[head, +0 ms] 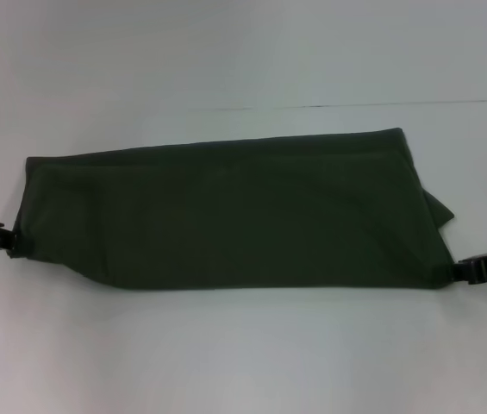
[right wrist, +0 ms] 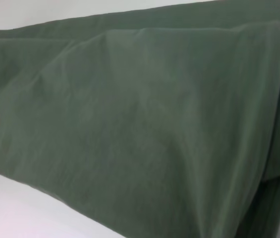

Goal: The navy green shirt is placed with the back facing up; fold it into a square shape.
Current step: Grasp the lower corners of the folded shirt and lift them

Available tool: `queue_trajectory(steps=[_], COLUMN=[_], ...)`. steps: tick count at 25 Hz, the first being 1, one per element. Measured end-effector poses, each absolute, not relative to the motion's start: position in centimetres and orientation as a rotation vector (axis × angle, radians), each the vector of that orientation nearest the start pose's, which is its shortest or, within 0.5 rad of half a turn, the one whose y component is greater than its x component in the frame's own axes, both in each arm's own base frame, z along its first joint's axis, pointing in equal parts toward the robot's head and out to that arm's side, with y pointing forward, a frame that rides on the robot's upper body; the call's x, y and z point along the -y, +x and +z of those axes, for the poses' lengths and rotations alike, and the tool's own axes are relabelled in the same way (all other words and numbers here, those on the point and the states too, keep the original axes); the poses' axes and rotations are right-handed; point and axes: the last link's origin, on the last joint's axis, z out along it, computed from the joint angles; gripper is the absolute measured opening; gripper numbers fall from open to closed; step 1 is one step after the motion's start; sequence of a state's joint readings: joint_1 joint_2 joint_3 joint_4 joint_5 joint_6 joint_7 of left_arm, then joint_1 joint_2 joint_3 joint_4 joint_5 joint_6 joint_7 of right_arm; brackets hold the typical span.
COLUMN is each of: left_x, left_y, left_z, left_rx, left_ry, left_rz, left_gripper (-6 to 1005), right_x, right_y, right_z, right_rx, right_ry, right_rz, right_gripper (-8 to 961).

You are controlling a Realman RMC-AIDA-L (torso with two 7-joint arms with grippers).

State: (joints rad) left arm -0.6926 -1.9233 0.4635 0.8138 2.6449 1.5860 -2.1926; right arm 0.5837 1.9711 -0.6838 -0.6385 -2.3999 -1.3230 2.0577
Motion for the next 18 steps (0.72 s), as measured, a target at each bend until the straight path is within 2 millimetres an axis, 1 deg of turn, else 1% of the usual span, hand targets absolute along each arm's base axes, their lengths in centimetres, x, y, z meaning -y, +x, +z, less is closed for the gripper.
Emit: queue_trajectory(steps=[5, 10, 15, 18], left_x=[-36.6, -36.4, -35.9, -35.6], left_y=[-30.6, -30.7, -30.9, -31.0], left_z=[9.7, 9.8, 10.1, 10.2], left_rx=[1.503, 1.51, 1.525, 1.534], left_ry=[-2.335, -2.337, -2.344, -2.347], left_rz=[-0.062, -0.039, -0.011, 0.008], left_gripper=[13, 13, 14, 14], right_x=[-34.5, -34.0, -33.3, -32.9], right_y=[32.8, 32.9, 33.4, 33.8], right_z=[3.4, 3.5, 3.7, 3.9], right_rx=[-1.443, -1.461, -1.493, -1.509], right_ry=[-2.391, -2.399, -2.39, -2.378], right_rz=[0.187, 0.197, 0.203, 0.21], right_gripper=[33, 34, 35, 57])
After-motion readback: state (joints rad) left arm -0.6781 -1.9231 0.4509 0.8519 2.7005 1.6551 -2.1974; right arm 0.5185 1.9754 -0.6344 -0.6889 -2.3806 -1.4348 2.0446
